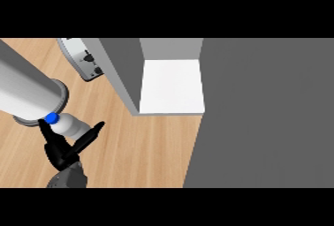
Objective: Pick up the bottled water, place it into the cabinet and close the cabinet
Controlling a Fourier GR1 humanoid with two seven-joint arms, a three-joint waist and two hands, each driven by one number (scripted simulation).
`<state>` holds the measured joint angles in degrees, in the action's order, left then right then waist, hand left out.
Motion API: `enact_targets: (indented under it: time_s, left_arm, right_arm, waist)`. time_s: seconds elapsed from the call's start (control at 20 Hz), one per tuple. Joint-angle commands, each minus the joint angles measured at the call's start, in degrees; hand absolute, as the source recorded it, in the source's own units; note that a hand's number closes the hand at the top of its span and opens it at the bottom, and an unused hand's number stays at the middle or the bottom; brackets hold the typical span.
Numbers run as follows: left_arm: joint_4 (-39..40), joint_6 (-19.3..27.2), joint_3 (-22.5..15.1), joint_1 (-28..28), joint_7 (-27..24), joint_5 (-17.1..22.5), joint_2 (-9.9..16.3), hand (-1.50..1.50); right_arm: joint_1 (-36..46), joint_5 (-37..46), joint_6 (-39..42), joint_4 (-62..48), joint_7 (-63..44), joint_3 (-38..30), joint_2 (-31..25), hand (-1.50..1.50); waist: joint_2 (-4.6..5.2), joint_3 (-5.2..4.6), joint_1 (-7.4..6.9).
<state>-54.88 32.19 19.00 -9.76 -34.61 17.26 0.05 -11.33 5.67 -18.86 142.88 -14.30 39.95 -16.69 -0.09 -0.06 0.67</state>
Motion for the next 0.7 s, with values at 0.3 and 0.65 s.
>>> enact_targets:
  time_s: [0.3,0.65]
  left_arm:
    - [13.0,-5.9,4.3,-3.8,-12.7,5.5,0.0,-1.50]
    - [17.8,-11.8,5.7,-6.2,-17.1,7.2,0.7,-1.50]
  right_arm:
    - [0.6,7.6,-1.5,5.9,-4.7,4.8,0.1,-1.50]
    - [-1.7,11.4,-4.8,4.6,-1.9,9.8,0.2,-1.50]
  waist:
    - [0.03,-0.04,0.09]
    - [-0.09,-0.07,0.57]
